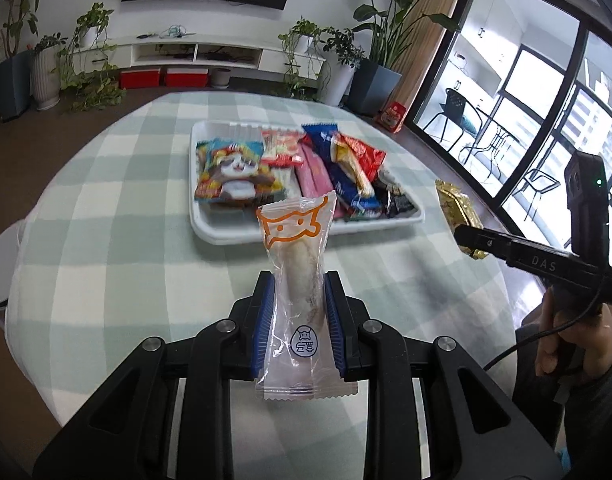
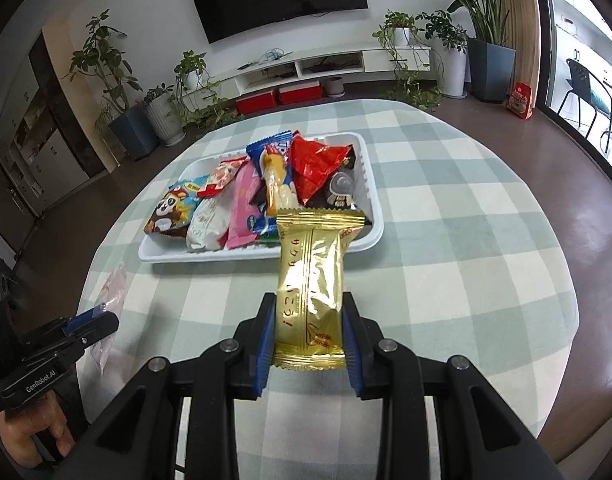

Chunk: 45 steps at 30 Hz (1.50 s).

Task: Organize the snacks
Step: 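Carry both packets into the white tray and open both grippers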

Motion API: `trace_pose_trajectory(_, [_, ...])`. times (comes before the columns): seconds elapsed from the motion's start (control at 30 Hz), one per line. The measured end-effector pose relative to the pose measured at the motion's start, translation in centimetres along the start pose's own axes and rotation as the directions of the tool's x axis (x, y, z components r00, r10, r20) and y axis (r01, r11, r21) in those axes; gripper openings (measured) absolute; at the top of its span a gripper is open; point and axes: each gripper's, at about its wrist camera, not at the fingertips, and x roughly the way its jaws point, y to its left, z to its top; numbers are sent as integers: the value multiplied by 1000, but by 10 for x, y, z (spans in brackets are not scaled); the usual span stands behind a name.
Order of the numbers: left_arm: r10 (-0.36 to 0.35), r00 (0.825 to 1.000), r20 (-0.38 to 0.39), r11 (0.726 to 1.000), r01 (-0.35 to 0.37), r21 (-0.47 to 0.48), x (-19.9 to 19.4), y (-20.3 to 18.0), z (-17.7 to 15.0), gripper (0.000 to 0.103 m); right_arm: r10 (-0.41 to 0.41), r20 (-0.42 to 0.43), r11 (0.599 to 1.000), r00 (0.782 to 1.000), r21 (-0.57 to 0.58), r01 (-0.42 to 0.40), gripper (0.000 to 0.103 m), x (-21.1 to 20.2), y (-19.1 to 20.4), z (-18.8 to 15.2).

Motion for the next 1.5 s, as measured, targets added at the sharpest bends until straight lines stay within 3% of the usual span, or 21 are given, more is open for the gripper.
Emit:
trace_pose_trajectory(0.3, [8, 999, 50, 999, -10, 40, 36, -9, 95, 23, 31, 48, 999, 998, -27, -30, 33, 10, 7, 64])
trace_pose_trajectory(0.5, [40, 999, 20, 999, -40, 24, 81, 0, 126, 23, 80, 4, 995, 997, -63, -80, 33, 47, 31, 91])
trace_pose_trajectory(0.67, [69, 998, -12, 997, -69, 31, 112, 10, 125, 24, 99, -27, 989, 995, -104, -101, 33, 81, 53, 97])
trace_pose_trajectory(0.93, [89, 995, -36, 994, -87, 59, 143, 22, 115, 24, 65, -72, 988, 995, -139, -74, 33, 123, 61, 93])
trace_pose_trajectory(1.2, [101, 995, -25, 993, -99, 58, 144, 24, 113, 25, 36, -61, 984, 997, -170, -46, 36, 128, 63, 89])
trace_pose_trajectory(1.5, [89, 996, -20, 996, -88, 30, 139, 26, 112, 28, 35, -50, 987, 998, -157, -43, 50, 121, 58, 88])
